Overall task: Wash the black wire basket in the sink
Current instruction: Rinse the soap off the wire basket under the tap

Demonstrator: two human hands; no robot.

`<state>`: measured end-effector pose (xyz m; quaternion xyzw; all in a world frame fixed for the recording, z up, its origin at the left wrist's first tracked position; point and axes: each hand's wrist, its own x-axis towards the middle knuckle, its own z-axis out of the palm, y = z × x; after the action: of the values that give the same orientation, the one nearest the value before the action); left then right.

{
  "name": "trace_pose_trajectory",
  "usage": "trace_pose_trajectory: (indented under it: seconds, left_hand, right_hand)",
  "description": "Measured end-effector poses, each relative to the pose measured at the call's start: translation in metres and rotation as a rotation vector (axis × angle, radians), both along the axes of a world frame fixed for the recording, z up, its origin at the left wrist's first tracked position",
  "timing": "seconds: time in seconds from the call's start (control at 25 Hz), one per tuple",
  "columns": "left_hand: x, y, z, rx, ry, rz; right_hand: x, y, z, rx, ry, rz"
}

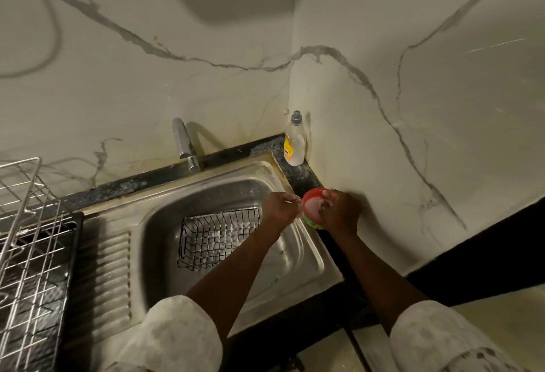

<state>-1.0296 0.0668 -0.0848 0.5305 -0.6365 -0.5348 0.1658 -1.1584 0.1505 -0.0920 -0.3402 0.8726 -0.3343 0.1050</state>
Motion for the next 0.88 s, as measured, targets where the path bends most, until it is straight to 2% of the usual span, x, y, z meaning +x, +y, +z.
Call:
trace_pose_trajectory:
  seconds: [0.08,0.16,0.28,0.48,0.6,0.76,0.88]
  left_hand:
    - [0.019,-0.005,-0.001,-0.026,-0.034,0.103]
    - [0.042,-0.015,0.001,-0.087,-0.066,0.252]
    - [0.084,-0.035,0.009,-0.140,-0.099,0.457]
    - [0.142,-0.087,0.019,-0.133,-0.105,0.670]
    - [0.154,-0.121,0.019,-0.168,-0.128,0.702]
    - [0.153,-0.155,0.015,-0.200,-0.200,0.645]
    - [0.149,-0.175,0.012,-0.202,-0.257,0.591]
  right_hand:
    - [0.016,-0.008,0.003,-0.082,0.064,0.022]
    - [0.039,-0.022,0.006,-0.131,0.021,0.071]
    - [0.074,-0.051,-0.002,-0.151,-0.086,0.216]
    - [0.128,-0.092,-0.024,-0.138,-0.065,0.357]
    - [0.153,-0.116,-0.040,-0.153,-0.086,0.462]
    - [0.168,-0.148,-0.061,-0.236,-0.078,0.546]
    - [0.172,-0.166,-0.075,-0.191,-0.033,0.560]
